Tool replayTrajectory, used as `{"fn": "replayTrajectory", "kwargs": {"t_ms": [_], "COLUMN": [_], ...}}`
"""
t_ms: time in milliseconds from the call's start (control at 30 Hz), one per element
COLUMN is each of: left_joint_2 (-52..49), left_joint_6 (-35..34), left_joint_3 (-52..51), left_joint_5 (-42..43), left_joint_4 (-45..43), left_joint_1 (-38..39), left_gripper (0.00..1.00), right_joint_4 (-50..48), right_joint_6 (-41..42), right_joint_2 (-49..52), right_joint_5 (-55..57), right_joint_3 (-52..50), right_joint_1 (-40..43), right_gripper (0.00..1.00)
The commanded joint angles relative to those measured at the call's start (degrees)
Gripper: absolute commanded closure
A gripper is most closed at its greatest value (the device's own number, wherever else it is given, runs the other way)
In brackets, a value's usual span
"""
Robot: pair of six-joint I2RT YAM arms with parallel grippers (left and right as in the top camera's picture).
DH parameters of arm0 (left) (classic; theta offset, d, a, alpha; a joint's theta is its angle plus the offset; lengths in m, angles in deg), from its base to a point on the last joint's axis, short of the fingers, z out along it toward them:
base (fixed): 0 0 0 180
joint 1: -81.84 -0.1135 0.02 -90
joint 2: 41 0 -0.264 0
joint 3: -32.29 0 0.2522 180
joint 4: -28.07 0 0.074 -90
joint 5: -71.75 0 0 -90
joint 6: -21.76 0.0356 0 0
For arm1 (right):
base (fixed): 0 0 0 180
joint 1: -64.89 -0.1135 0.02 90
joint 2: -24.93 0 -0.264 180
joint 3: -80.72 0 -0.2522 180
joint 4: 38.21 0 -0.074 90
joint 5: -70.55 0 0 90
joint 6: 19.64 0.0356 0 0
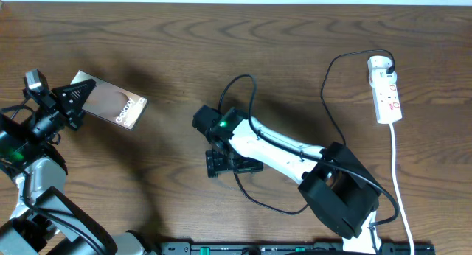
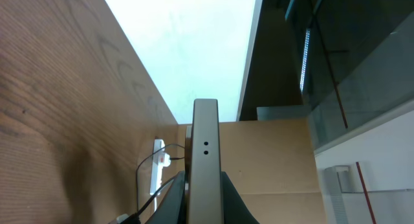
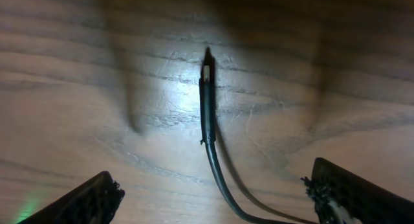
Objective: Plug charger to phone and switch on socket
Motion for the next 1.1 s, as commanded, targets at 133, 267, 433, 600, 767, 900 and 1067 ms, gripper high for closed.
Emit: {"fn": "replayTrajectory", "kwargs": {"t_ms": [133,267,433,600,767,900,1067], "left_joint_2": [0.9,0.9,0.9,0.9,0.9,0.9,0.9], "left_joint_6": [0.5,0.5,0.5,0.5,0.5,0.5,0.5], "left_joint_3": [1.5,1.5,1.5,1.5,1.5,1.5,1.5], "left_joint_5": [1.4,1.4,1.4,1.4,1.4,1.4,1.4], "left_joint_4": [-0.5,-0.5,-0.5,-0.5,-0.5,-0.5,-0.5], "left_joint_1": [-0.3,-0.3,-0.3,-0.3,-0.3,-0.3,-0.3], "left_gripper": [0.93,0.93,0.93,0.93,0.93,0.93,0.94], "right_joint_4": [-2.8,-4.0,-4.6,-5.5,-5.1,-5.1,-5.0], "right_joint_6": [2.8,3.0,3.0,3.3,3.6,3.6,3.6], "right_joint_2": [0.2,0.2,0.2,0.2,0.2,0.8,3.3], "right_joint_5": [0.5,0.6,2.2,2.6,1.9,1.9,1.2], "right_joint_3": [-3.6,-4.7,-4.7,-4.7,-4.7,-4.7,-4.7], "right_joint_1": [-0.1,-0.1,-0.1,-0.1,0.7,1.2,1.3], "right_gripper": [0.20,0.27,0.35,0.36,0.45,0.48,0.52]}}
